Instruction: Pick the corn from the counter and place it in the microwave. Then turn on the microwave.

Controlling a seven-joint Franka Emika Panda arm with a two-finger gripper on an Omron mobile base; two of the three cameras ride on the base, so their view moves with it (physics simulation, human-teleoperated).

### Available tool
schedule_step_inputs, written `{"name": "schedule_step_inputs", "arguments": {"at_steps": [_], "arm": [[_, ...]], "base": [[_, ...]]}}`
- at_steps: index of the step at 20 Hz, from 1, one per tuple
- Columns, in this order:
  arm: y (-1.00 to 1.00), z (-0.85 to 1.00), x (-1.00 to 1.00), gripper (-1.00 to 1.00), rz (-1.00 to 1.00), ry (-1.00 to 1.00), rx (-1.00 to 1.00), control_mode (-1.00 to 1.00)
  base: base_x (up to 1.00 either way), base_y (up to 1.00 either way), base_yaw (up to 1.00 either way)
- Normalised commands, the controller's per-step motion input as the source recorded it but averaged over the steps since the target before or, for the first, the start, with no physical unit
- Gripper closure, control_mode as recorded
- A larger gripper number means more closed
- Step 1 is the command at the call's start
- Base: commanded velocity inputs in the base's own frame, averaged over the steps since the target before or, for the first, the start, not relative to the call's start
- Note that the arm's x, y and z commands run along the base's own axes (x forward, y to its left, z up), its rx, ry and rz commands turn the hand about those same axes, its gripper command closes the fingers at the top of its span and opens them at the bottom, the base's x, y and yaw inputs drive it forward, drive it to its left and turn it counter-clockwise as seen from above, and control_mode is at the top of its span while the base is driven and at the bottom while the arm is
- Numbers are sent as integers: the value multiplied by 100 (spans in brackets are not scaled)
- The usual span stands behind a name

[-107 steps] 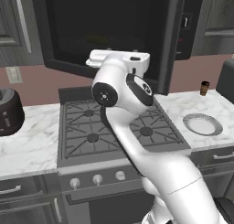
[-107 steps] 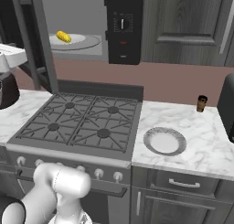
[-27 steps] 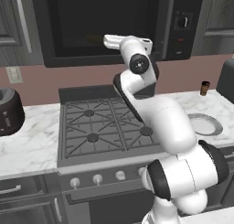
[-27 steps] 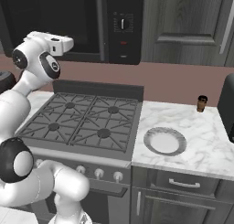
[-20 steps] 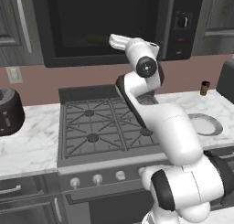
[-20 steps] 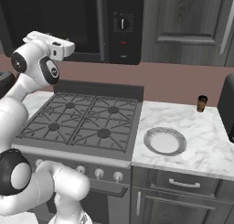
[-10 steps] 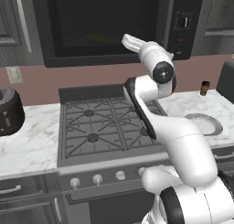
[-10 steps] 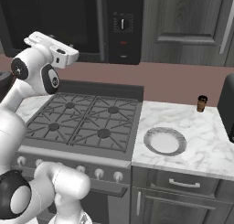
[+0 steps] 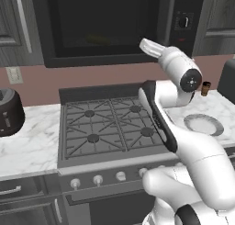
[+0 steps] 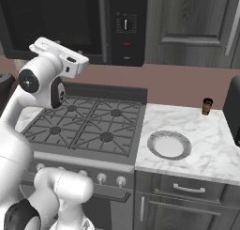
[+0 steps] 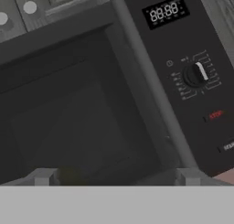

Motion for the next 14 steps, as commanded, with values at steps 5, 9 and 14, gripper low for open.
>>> {"name": "schedule_step_inputs", "arguments": {"at_steps": [5,9,14], "arm": [[-35,0,-46,-100,1,0,0,-100],[-47,0,-55,-100,0,0,0,-100],[-45,0,-50,-100,0,0,0,-100]], "base": [[0,0,0],[0,0,0],[0,0,0]]}}
